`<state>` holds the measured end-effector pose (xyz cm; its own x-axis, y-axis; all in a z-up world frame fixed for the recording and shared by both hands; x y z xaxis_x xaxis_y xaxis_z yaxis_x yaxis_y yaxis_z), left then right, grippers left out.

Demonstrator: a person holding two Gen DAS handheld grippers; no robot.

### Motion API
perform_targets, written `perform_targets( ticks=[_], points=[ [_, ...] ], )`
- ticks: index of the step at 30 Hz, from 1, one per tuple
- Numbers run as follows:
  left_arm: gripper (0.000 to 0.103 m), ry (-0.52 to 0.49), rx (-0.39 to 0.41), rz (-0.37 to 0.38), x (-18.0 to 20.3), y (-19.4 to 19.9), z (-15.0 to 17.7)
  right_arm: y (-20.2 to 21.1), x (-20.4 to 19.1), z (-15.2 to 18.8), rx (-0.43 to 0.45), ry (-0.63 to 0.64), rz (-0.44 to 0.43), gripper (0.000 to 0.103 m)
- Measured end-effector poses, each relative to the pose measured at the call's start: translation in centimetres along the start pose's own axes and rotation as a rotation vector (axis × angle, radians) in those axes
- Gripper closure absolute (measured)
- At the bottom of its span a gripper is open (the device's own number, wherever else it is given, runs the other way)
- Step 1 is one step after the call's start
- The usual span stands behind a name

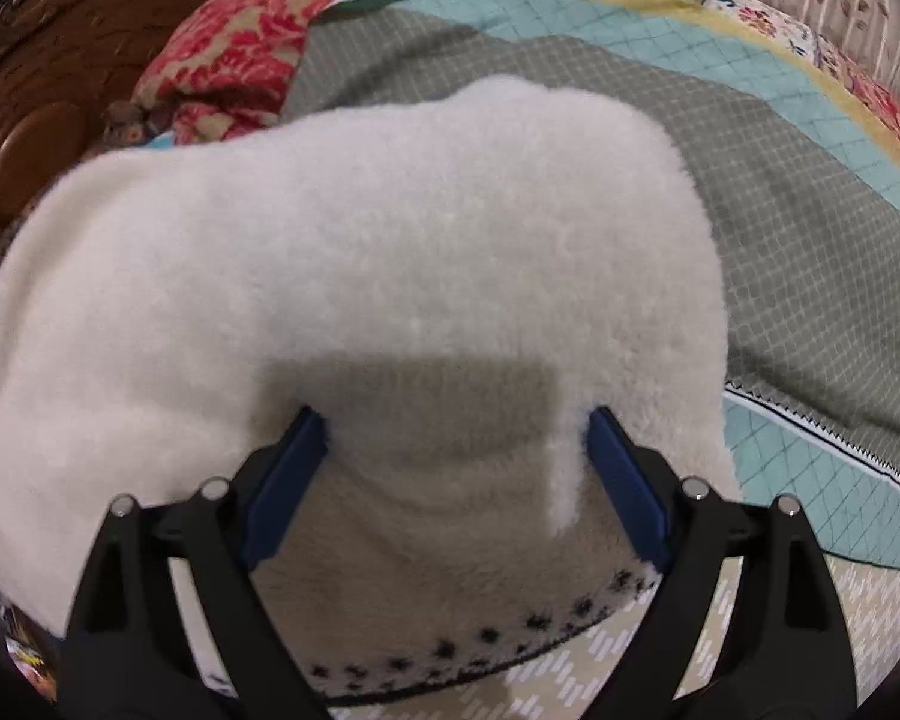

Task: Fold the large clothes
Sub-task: 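Carry the folded sweater toward the pillows with both grippers and release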

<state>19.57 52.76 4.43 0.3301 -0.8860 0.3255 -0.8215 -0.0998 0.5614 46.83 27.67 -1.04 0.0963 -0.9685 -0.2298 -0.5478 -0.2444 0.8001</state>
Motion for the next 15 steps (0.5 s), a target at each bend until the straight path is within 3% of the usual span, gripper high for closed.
perform_targets(
  ticks=[4, 6, 9, 11, 12, 14, 15],
  points=[
    [0.039, -0.108, -0.005, 0.047, 3.7, 0.6, 1.3, 4.1, 0.8, 0.8, 0.065, -0.005, -0.022, 0.018],
    [0.037, -0.175, -0.022, 0.061, 6.3, -0.1, 2.9, 6.3, 2.8, 2.5, 0.056, -0.027, -0.044, 0.018],
    [0.036, -0.221, -0.104, 0.044, 8.6, -2.5, 5.6, 8.4, 5.0, 6.7, 0.015, -0.047, -0.053, 0.018],
    [0.036, -0.214, -0.159, 0.077, 9.3, -4.0, 6.7, 10.2, 6.9, 10.1, 0.003, -0.051, -0.047, 0.018],
    [0.036, -0.236, -0.194, 0.070, 9.7, -5.6, 7.2, 10.6, 7.4, 11.3, -0.004, -0.050, -0.042, 0.018],
    [0.036, -0.266, -0.280, -0.043, 8.5, -8.6, 8.1, 12.4, 9.5, 15.0, -0.031, -0.059, -0.037, 0.018],
    [0.036, -0.231, -0.336, -0.079, 7.3, -9.8, 8.5, 13.1, 10.3, 16.2, -0.039, -0.066, -0.034, 0.018]
  ],
)
Point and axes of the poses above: each gripper's, at about its wrist camera, not at the fingertips, and y roughly against the way its jaws point, x to its right, z to its underside, the point moved 6 cm from there along -y, roughly the way its jaws point, and after that the axes turned 9 degrees about -y, right-handed, at the moved point
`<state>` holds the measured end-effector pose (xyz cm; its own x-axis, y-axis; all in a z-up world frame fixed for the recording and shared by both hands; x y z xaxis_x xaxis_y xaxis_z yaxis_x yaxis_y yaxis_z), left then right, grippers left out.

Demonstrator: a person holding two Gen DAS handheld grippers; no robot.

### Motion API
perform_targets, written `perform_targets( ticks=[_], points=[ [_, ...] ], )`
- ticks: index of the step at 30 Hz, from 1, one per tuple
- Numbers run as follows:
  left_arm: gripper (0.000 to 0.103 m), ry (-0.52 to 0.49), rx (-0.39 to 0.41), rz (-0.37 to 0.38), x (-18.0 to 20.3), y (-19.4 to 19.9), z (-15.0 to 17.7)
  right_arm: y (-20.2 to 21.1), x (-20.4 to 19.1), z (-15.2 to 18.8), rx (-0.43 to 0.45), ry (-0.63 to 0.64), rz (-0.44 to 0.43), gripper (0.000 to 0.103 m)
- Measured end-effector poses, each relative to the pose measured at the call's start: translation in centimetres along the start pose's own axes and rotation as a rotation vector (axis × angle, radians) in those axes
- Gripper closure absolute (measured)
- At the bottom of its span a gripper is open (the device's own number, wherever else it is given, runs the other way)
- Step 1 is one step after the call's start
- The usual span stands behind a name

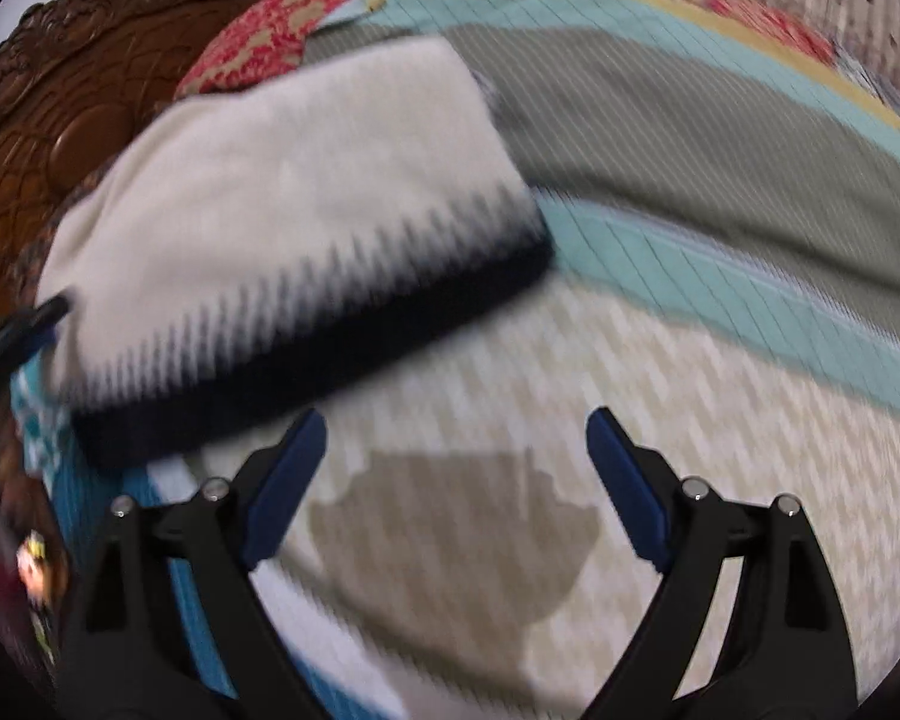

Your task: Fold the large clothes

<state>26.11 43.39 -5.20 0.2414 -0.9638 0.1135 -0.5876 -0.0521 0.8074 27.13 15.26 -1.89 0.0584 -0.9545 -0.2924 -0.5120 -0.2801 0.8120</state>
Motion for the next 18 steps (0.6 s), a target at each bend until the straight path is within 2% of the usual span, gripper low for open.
perform_targets(
  ticks=[2, 3, 4, 7, 12, 14, 18],
  points=[
    [0.036, 0.112, -0.035, 0.010, -1.0, 0.5, 0.5, 2.0, 2.3, 3.0, -0.017, -0.033, 0.001, 0.018],
    [0.036, 0.136, -0.013, 0.015, -0.9, 1.6, 0.7, 2.8, 3.1, 4.0, -0.017, -0.044, -0.003, 0.018],
    [0.036, 0.130, 0.023, 0.023, 0.0, 3.2, 0.9, 3.7, 4.0, 5.0, -0.014, -0.054, -0.007, 0.018],
    [0.036, 0.023, 0.090, 0.043, 4.1, 7.2, 2.9, 6.3, 6.6, 8.6, 0.007, -0.069, 0.006, 0.018],
    [0.036, -0.084, 0.101, 0.112, 10.8, 10.8, 11.1, 8.7, 8.8, 13.5, 0.022, -0.096, -0.018, 0.018],
    [0.036, -0.098, 0.078, 0.125, 13.2, 11.3, 15.5, 9.3, 9.1, 15.7, 0.011, -0.098, -0.039, 0.018],
    [0.036, -0.113, 0.001, 0.126, 17.0, 11.0, 22.0, 9.6, 8.6, 19.4, -0.029, -0.099, -0.083, 0.018]
  ],
)
Point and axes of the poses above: each gripper's, at about its wrist camera, not at the fingertips, and y roughly against the way its jaws point, x to its right, z to its underside, the point moved 6 cm from there along -y, roughly the way its jaws point, and after that the axes turned 9 degrees about -y, right-handed, at the moved point
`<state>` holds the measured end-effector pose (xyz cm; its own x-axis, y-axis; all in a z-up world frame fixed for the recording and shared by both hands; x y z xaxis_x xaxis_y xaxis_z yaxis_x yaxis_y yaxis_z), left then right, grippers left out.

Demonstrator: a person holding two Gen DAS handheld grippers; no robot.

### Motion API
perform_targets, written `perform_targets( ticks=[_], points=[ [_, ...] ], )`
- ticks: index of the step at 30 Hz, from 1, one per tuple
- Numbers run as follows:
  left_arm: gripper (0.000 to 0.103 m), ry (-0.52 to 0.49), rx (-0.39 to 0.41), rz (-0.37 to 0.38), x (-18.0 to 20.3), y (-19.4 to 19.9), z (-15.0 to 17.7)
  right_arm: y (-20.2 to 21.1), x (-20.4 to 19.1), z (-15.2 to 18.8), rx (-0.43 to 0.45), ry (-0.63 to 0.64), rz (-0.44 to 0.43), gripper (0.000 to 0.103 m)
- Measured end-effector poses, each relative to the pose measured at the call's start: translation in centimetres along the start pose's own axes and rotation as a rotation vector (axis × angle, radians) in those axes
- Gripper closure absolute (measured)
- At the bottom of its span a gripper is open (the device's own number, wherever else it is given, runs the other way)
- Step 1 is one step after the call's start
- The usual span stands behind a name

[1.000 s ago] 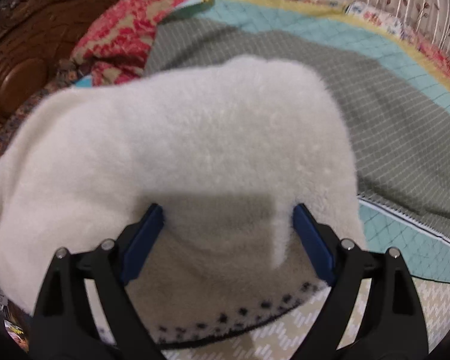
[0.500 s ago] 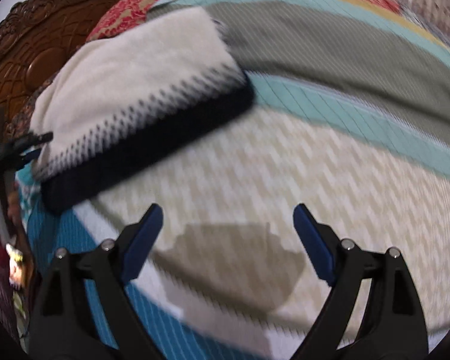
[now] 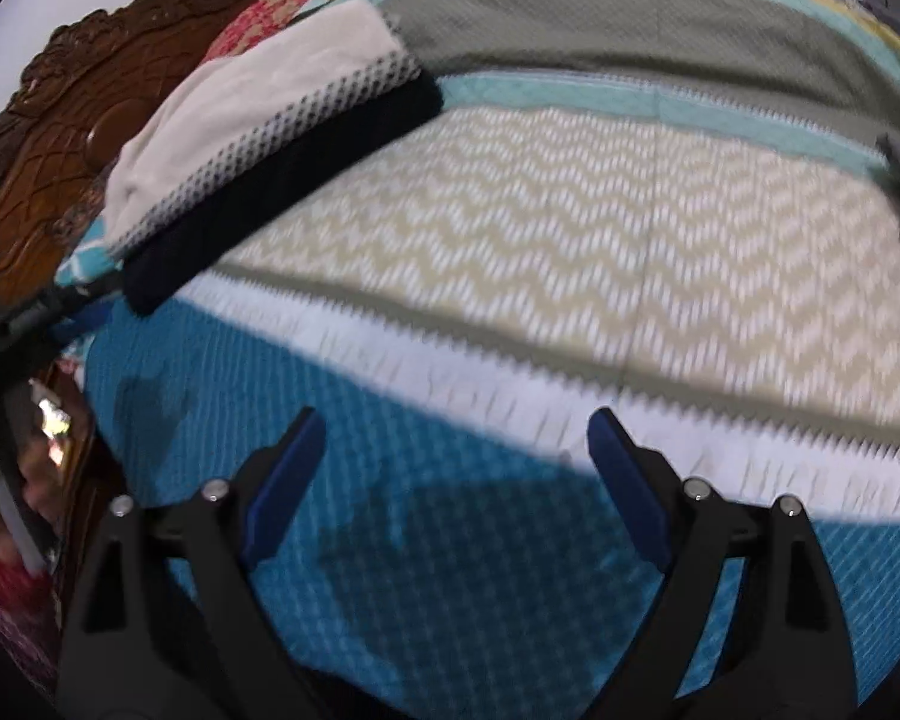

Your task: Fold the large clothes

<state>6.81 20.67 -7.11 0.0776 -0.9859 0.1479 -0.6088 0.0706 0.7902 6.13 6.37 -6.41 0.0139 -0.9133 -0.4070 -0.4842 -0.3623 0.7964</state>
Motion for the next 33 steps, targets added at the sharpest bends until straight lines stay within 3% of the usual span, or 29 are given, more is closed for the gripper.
perform_targets(
  ticks=[4, 12, 20, 33],
  points=[
    [0.035, -0.070, -0.047, -0.031, 3.9, 0.2, 3.8, 0.2, -0.8, 2.5, -0.035, 0.027, -0.029, 0.018],
    [0.024, -0.138, -0.012, -0.163, 6.8, 2.7, 5.9, 2.7, -1.6, 4.1, 0.017, 0.083, -0.080, 0.016],
    [0.021, -0.154, -0.018, -0.256, 7.4, 3.6, 6.1, 3.0, -0.5, 5.1, 0.000, 0.062, -0.098, 0.016],
    [0.017, -0.151, 0.048, -0.322, 6.5, 5.8, 4.8, 3.0, -0.5, 5.1, -0.004, 0.056, -0.125, 0.015]
  ],
)
Point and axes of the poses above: each gripper's, at about its wrist camera, not at the fingertips, and y roughly against the way its jaws point, x to its right, z to its underside, the point moved 6 cm from there along -y, roughly the way its jaws point, and after that the axes turned 9 degrees about -y, right-handed, at the moved point
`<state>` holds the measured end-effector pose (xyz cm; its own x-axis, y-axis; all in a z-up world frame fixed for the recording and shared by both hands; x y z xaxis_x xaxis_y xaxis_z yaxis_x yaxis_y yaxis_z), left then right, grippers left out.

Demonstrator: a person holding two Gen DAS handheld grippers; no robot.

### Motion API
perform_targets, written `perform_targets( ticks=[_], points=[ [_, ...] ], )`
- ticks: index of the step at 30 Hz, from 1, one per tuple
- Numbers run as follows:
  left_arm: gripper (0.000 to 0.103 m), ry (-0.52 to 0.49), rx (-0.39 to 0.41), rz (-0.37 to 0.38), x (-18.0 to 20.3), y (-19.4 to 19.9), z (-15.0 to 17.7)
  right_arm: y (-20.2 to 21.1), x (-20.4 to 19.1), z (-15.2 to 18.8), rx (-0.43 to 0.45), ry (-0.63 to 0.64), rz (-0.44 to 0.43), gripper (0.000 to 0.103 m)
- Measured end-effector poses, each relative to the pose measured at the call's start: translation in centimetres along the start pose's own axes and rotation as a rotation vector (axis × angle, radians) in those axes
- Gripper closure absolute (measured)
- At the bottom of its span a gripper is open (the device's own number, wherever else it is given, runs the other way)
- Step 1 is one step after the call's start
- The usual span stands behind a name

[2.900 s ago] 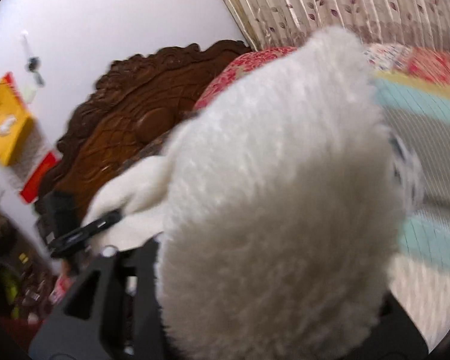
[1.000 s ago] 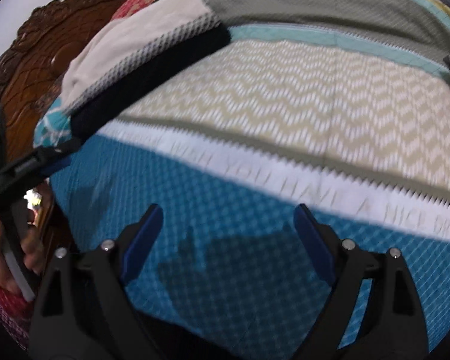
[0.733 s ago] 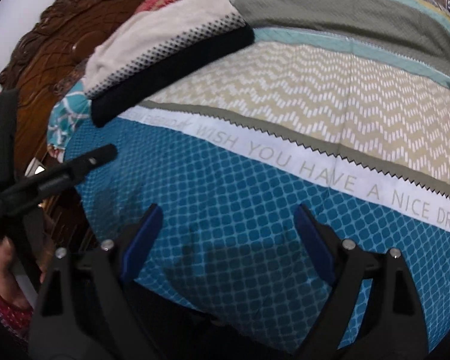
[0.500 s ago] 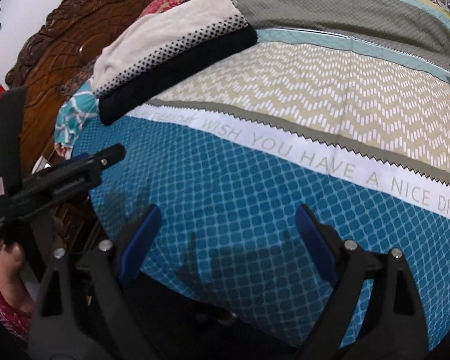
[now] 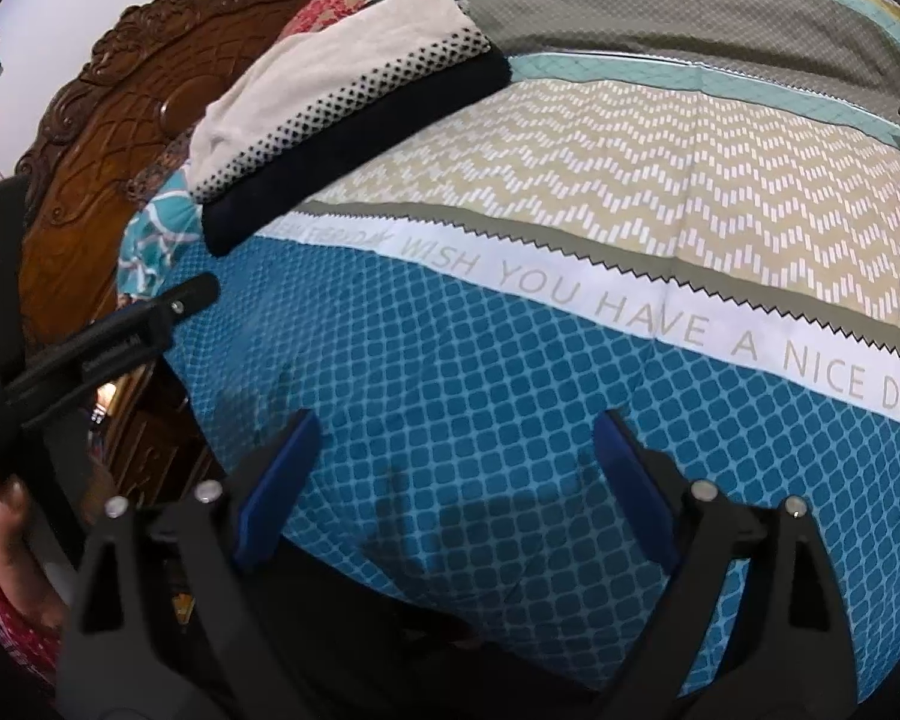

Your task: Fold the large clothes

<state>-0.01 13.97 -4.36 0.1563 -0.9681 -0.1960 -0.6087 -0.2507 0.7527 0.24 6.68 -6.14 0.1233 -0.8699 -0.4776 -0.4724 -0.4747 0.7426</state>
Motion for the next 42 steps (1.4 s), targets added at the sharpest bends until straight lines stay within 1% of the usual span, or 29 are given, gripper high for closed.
perform_targets(
  ticks=[4, 10, 16, 19, 26, 33, 38, 42],
  points=[
    [0.017, 0.020, 0.020, -0.014, -0.9, 0.6, -0.3, 0.0, 0.0, -0.1, 0.000, 0.006, -0.001, 0.015],
    [0.015, 0.027, 0.092, -0.067, -2.2, 2.5, -1.2, 0.1, -0.2, -0.1, 0.006, 0.015, -0.001, 0.015],
    [0.013, 0.077, 0.148, -0.092, -3.9, 5.0, -2.1, 0.3, -0.4, -0.2, 0.016, 0.023, -0.001, 0.015],
    [0.012, 0.087, 0.127, -0.138, -4.5, 5.4, -2.1, 0.3, -0.5, -0.1, 0.015, 0.024, -0.004, 0.015],
    [0.012, 0.059, 0.085, -0.101, -4.0, 5.0, -1.4, 0.4, -0.4, -0.1, 0.017, 0.023, -0.008, 0.015],
    [0.012, 0.052, 0.055, -0.112, -4.1, 4.6, -0.9, 1.1, -0.2, -0.5, 0.030, 0.005, -0.014, 0.015],
    [0.012, 0.049, 0.058, -0.107, -4.1, 4.8, -1.0, 2.0, -0.2, -0.9, 0.047, -0.017, -0.029, 0.015],
    [0.012, 0.052, 0.064, -0.109, -4.3, 5.0, -1.1, 2.0, -0.4, -0.6, 0.040, -0.011, -0.030, 0.015]
  ],
)
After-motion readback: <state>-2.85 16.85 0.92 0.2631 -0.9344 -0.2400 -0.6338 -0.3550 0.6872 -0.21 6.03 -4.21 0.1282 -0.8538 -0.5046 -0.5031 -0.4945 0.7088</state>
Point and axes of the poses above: each gripper's, at about its wrist camera, not at the fingertips, and y roughly against the way its jaws point, x to its right, z to its underside, the point moved 6 cm from there along -y, roughly the way its jaws point, and after that the axes turned 9 degrees about -y, right-handed, at the moved point
